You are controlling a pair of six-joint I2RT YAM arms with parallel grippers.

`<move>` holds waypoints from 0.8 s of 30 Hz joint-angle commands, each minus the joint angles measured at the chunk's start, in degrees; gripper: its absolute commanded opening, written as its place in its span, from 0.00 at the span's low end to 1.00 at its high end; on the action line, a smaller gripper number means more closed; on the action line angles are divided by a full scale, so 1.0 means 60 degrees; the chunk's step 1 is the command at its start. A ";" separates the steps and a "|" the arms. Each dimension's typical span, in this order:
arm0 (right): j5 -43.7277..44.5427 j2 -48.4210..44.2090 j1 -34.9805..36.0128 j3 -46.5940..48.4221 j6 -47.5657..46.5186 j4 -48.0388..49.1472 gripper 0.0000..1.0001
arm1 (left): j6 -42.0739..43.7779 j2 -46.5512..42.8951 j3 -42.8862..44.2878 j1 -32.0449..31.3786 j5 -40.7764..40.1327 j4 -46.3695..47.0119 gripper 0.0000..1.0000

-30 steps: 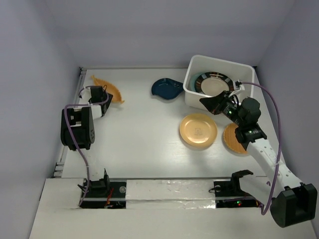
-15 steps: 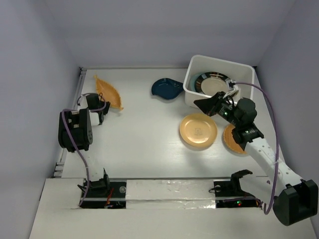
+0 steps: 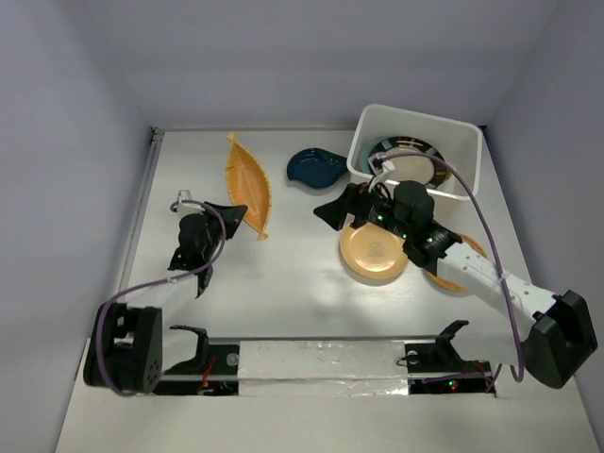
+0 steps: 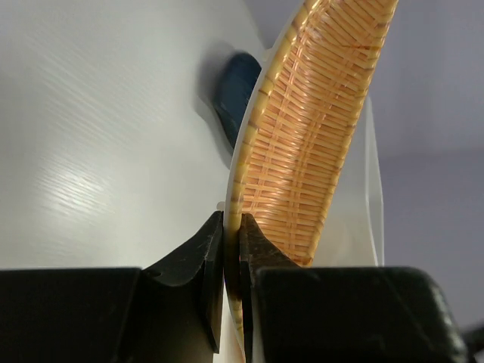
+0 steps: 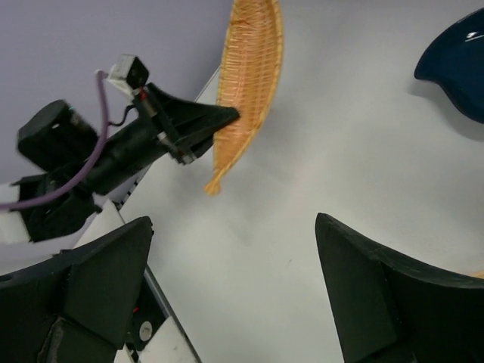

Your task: Place the plates into the plastic bin on the countertop

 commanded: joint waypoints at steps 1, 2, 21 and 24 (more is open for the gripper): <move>0.0724 0.0353 0.0321 0.0436 -0.0088 0.0195 0.95 | 0.0440 -0.1476 -0.0444 -0.0658 0.0373 0.0163 0.00; 0.0768 0.0470 0.0439 0.0436 -0.0088 0.0182 0.95 | 0.0543 -0.1757 -0.0517 -0.0790 0.0374 -0.0043 0.00; 0.1615 0.4075 0.1392 0.2502 0.0717 0.0503 0.64 | 0.0631 -0.4835 -0.1441 -0.2124 0.2000 -0.1304 0.00; 0.2405 0.3753 0.1392 0.2370 0.0893 0.0577 0.10 | 0.0910 -0.5143 -0.1397 -0.2124 0.2000 -0.1597 0.19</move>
